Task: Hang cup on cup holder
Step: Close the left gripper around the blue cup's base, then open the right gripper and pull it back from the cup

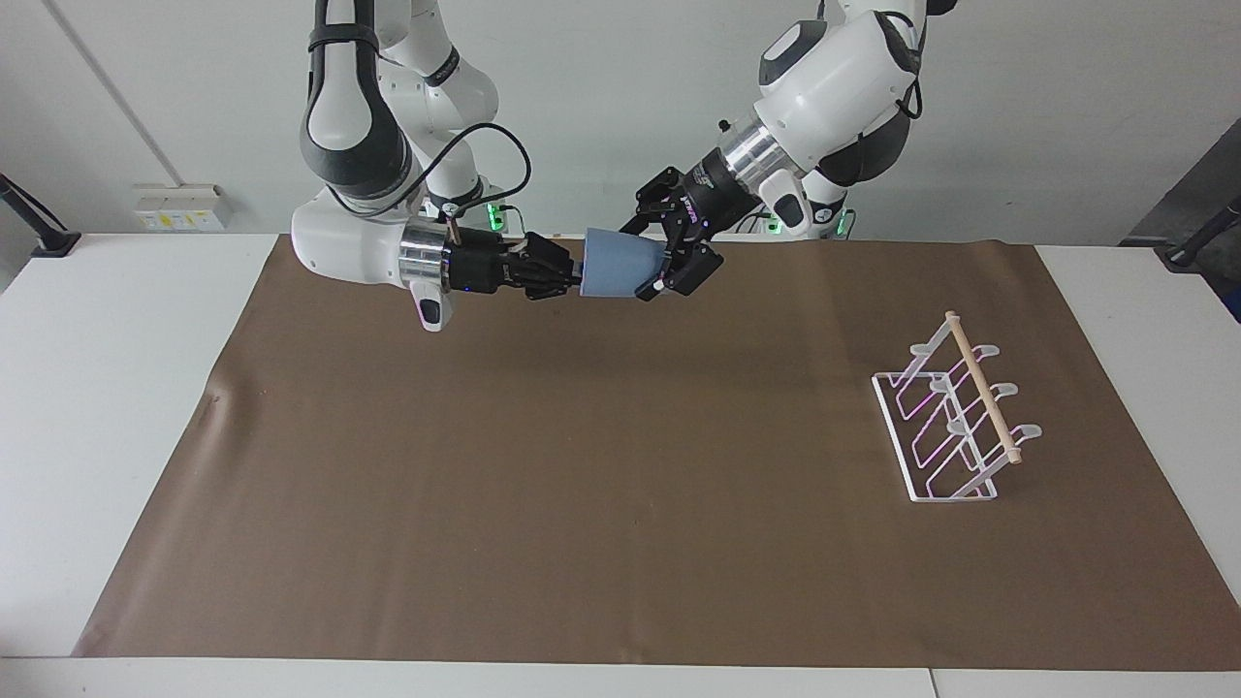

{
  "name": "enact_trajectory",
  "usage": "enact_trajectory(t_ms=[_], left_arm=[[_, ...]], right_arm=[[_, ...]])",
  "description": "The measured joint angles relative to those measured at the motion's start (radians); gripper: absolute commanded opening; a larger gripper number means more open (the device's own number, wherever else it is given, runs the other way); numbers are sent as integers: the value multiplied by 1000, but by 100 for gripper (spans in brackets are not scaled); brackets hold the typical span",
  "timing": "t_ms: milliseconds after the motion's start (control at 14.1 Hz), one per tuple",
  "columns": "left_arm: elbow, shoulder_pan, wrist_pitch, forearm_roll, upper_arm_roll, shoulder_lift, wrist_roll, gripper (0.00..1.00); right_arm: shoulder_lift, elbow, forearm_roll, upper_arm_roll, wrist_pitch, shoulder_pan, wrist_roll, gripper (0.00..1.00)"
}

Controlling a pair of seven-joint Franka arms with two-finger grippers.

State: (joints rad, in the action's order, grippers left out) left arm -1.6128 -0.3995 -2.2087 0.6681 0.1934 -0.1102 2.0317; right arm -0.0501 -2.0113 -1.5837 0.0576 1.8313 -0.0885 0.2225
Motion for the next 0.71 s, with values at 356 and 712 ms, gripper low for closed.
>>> enact_trajectory(t_ms=[356,712], left_arm=[[0,0,1,0,0,0,-1,0],[0,0,2,-38,-1,0,1,0]], right_arm=[[0,0,0,0,0,0,-12,17],[1,0,0,0,0,-1,-57,56]])
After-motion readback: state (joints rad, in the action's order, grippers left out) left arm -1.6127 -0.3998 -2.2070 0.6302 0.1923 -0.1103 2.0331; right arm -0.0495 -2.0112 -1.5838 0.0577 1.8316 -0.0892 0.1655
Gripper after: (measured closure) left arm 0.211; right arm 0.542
